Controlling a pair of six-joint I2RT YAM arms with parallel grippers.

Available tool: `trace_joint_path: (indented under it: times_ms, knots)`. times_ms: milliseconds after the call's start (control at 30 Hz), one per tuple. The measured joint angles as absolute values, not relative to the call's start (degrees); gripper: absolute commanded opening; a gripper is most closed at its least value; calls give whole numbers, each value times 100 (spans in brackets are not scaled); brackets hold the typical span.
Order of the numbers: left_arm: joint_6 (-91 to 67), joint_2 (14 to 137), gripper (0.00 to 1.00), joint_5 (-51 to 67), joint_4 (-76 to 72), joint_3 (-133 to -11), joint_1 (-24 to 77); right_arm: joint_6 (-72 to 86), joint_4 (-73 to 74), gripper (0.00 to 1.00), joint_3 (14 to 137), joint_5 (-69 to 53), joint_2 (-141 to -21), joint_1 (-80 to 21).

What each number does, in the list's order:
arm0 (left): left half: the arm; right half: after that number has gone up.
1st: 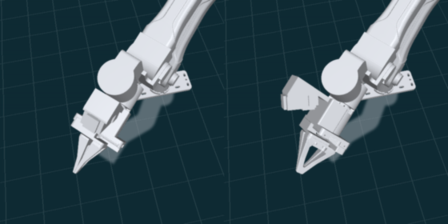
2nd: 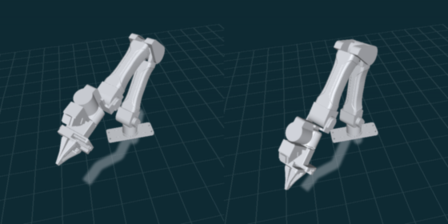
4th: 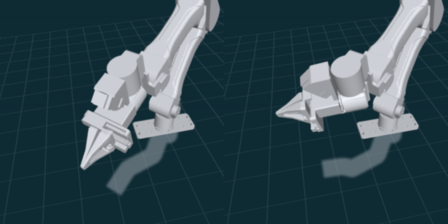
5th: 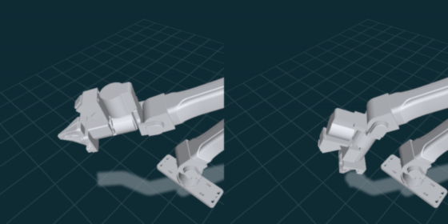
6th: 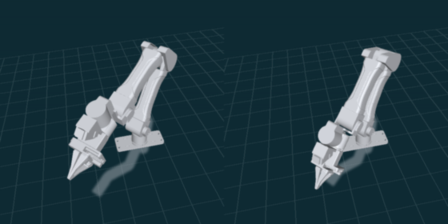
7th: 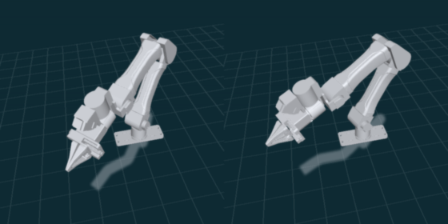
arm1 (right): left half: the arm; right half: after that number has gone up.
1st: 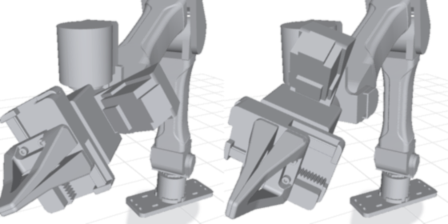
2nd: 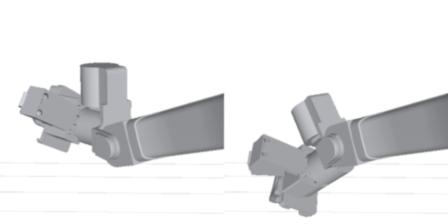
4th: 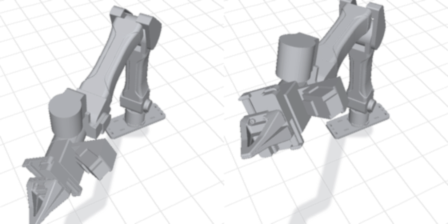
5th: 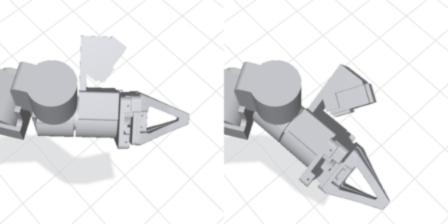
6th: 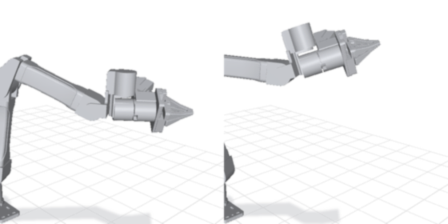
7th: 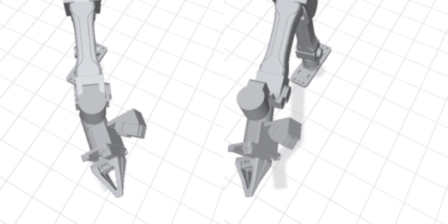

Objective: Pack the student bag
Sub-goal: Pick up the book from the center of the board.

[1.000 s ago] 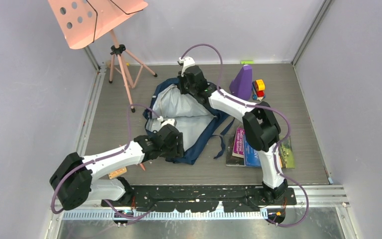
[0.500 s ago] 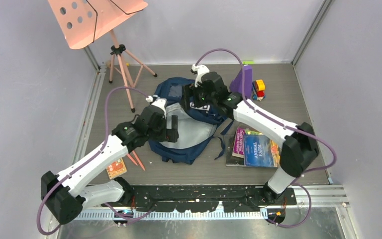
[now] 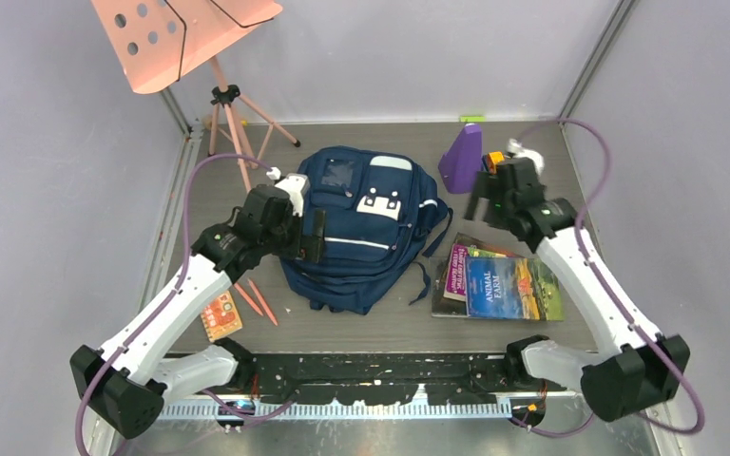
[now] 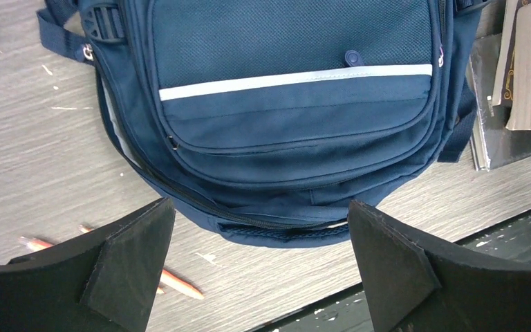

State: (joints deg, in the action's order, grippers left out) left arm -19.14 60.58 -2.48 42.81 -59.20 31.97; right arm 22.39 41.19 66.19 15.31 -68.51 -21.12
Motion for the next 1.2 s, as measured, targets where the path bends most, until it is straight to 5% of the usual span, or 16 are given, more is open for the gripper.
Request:
trace_joint_path:
  times_ms: [300, 667, 1000, 1200]
  knots:
    - [-1527, 5972, 100, -294, 4080, -5920, 2947, 2930, 5190, 100, 5247, 2032, -5848, 1260]
    - [-1450, 5686, 100, -128, 3962, -5874, 2895, 3905, 5500, 100, 4971, 1461, -5747, 3586]
    - [-1448, 5673, 100, 80, 3962, -5872, 2849, 4587, 5522, 100, 4084, 670, -5616, 3763]
    - [-1450, 5658, 100, 139, 3962, -5872, 2832, 4635, 5199, 89, 3769, -75, -5618, 3686]
